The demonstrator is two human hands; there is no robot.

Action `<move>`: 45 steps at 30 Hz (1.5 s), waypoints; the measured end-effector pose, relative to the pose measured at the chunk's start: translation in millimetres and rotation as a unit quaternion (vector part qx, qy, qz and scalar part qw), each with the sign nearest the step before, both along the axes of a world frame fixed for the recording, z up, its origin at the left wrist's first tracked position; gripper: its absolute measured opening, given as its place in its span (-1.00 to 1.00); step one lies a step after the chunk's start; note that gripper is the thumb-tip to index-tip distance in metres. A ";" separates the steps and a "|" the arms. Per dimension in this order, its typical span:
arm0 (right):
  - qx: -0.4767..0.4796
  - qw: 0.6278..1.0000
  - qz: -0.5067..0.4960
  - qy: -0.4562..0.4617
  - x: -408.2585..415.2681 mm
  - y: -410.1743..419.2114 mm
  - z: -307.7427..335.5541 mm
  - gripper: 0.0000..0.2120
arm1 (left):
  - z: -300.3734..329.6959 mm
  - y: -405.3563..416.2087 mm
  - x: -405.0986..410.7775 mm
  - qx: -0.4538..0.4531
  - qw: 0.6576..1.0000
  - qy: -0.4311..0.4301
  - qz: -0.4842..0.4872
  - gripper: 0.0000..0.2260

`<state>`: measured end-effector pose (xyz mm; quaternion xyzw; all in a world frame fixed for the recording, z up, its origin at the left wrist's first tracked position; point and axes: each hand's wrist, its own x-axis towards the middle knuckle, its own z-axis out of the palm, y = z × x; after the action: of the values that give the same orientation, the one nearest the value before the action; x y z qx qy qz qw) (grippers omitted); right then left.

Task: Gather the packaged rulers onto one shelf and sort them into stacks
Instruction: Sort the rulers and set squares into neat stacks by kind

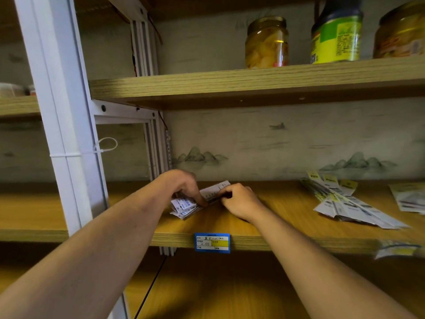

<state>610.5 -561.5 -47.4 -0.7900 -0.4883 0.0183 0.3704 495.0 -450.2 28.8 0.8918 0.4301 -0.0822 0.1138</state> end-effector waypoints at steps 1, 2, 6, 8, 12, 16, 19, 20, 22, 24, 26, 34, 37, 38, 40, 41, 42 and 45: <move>0.003 1.000 0.003 -0.003 -0.7 -1.2 0.8 -0.71 | 0.0 0.2 -0.8 0.004 1.000 -0.007 -0.003 -0.48; 0.005 1.000 0.005 -0.006 -1.1 -2.4 1.5 -0.72 | 0.0 0.8 -1.7 0.009 1.000 -0.016 -0.007 -0.51; 0.012 1.000 0.002 -0.006 -3.1 -4.9 2.9 -0.76 | -2.7 2.3 -9.4 0.018 0.998 -0.045 -0.032 -0.58; 0.015 1.000 -0.003 -0.006 -4.3 -5.4 3.2 -0.77 | -5.1 3.0 -14.2 0.015 0.996 -0.072 -0.052 -0.63; 0.019 1.000 -0.019 -0.010 -4.4 -4.3 4.2 -0.77 | -12.6 -0.8 -16.7 -0.016 0.990 -0.133 -0.042 -0.65; 0.028 0.997 -0.066 -0.003 -2.1 -1.8 4.5 -0.76 | -19.7 -8.9 -5.4 -0.010 0.986 -0.159 -0.042 -0.56; 0.048 0.993 -0.105 0.019 3.4 -1.6 4.7 -0.79 | -26.2 -18.5 5.6 -0.013 0.977 -0.204 -0.063 -0.59; 0.051 0.992 -0.116 0.024 5.1 -1.5 4.8 -0.80 | -28.9 -20.3 7.7 -0.019 0.973 -0.221 -0.064 -0.60; 0.051 0.990 -0.126 0.027 6.5 -1.7 5.5 -0.80 | -33.2 -21.1 7.1 -0.049 0.964 -0.255 -0.061 -0.61; 0.049 0.991 -0.121 0.031 5.5 -3.0 6.0 -0.80 | -35.0 -18.9 1.0 -0.095 0.948 -0.299 -0.055 -0.64; 0.051 0.992 -0.106 0.033 4.4 -3.8 6.1 -0.78 | -35.8 -17.1 -6.5 -0.126 0.931 -0.338 -0.045 -0.69; 0.063 0.986 -0.142 0.054 2.6 -6.2 10.7 -0.75 | -47.7 -17.7 -27.0 -0.267 0.802 -0.534 0.013 -0.75; 0.065 0.986 -0.131 0.081 -1.8 -10.6 15.8 -0.71 | -49.7 -12.9 -35.9 -0.316 0.746 -0.586 0.026 -0.73; 0.050 0.987 -0.114 0.100 -4.7 -11.4 18.3 -0.68 | -50.6 -10.3 -38.0 -0.325 0.727 -0.604 0.034 -0.74; 0.000 0.987 -0.095 0.126 -9.4 -10.2 24.3 -0.61 | -50.4 -8.9 -41.9 -0.340 0.700 -0.627 0.039 -0.75; -0.030 0.987 -0.095 0.124 -10.8 -8.8 27.1 -0.59 | -49.7 -9.4 -43.2 -0.343 0.696 -0.629 0.038 -0.75; -0.057 0.987 -0.098 0.112 -12.2 -8.0 30.1 -0.58 | -49.5 -10.3 -43.7 -0.338 0.701 -0.627 0.036 -0.75; -0.092 0.983 -0.101 0.120 -9.9 -9.5 38.9 -0.57 | -50.1 -13.1 -43.1 -0.321 0.719 -0.616 0.037 -0.73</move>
<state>600.5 -571.0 -8.5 -0.8581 -0.3540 0.1198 0.3522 452.0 -463.3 -21.3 0.6391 0.2455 0.3564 0.6358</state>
